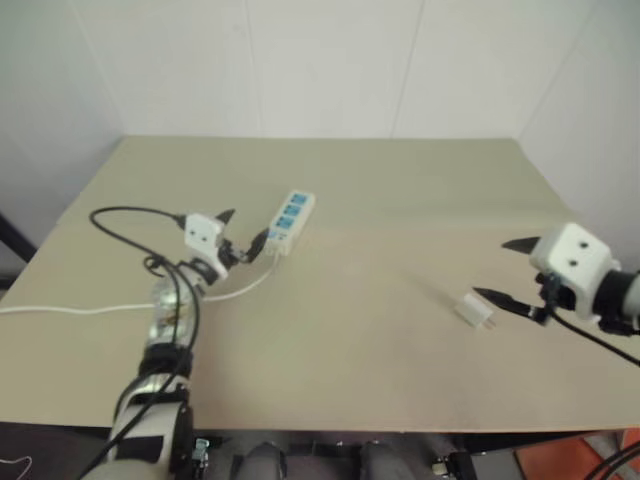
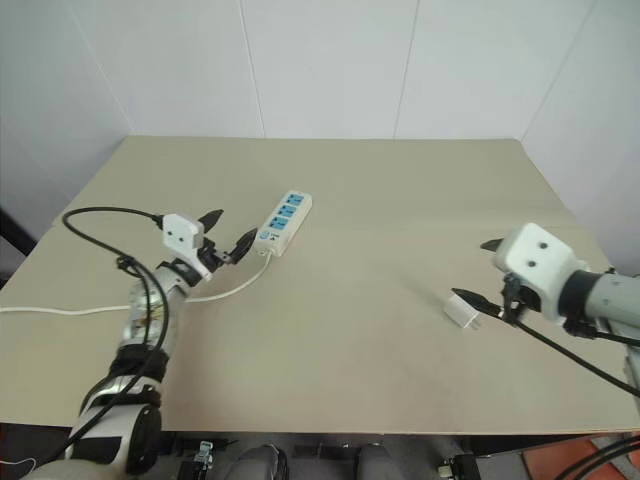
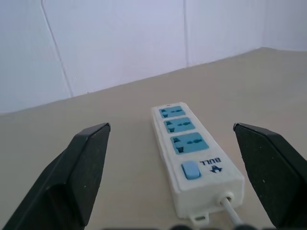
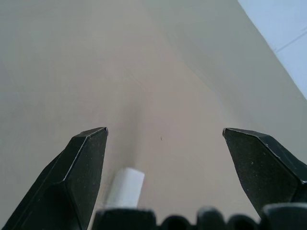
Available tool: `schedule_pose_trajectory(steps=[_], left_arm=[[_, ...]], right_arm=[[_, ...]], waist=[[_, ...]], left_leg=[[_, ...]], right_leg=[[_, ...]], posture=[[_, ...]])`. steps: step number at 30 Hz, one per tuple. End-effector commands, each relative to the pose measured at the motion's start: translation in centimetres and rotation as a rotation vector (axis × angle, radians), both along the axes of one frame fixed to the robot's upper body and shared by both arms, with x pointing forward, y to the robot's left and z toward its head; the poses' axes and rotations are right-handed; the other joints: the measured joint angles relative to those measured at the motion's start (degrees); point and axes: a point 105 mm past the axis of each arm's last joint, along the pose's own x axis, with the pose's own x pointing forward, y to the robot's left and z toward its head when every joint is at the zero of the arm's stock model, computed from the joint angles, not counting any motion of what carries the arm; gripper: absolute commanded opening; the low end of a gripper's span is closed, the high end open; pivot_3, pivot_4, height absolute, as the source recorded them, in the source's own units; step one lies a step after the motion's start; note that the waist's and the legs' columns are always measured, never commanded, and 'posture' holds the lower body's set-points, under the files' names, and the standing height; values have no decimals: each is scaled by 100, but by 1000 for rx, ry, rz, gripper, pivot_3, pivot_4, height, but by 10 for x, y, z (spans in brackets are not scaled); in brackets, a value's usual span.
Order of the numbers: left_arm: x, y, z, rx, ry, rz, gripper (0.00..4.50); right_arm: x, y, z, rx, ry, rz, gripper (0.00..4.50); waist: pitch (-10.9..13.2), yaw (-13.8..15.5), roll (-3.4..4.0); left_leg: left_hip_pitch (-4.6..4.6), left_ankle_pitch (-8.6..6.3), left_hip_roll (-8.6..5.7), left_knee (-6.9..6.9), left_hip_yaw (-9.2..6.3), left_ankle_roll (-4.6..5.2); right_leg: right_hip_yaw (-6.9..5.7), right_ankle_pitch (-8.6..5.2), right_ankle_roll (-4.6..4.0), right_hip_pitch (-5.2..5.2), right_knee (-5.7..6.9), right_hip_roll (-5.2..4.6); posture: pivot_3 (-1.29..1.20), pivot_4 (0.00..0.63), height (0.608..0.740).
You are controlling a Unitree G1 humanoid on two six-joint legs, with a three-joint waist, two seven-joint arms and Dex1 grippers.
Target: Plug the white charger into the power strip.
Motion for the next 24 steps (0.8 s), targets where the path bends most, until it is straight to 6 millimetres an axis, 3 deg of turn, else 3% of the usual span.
schedule_pose_trajectory(steps=[1, 5, 13, 24], left_arm=[[9, -7, 8, -56, -23, 21, 4475], [12, -32, 1, -30, 22, -74, 4475], [26, -34, -18, -31, 126, 59, 4475], [23, -41, -46, 11, 220, 75, 4475]], right_arm=[[-3, 15, 15, 5, -65, 27, 4500], [-7, 29, 22, 17, -86, 55, 4500], [-10, 26, 12, 3, -53, 24, 4500], [-7, 26, 11, 0, -54, 18, 4500]], waist=[[1, 2, -1], [1, -1, -2], [2, -9, -4], [1, -6, -4]], left_leg=[[-2, 0, -1, 0, 0, 0], [-1, 0, -2, 0, -2, 0], [0, 0, -3, 0, -2, 0], [3, 0, -3, 0, -2, 0]], right_leg=[[-1, 0, 0, -1, -1, 0], [-2, 0, 0, -2, 1, -1], [-1, 0, 1, -1, 1, -1], [-2, 0, 1, 0, 2, -1]], posture=[[0, 150, 740], [0, 150, 740], [0, 150, 740], [0, 150, 740]])
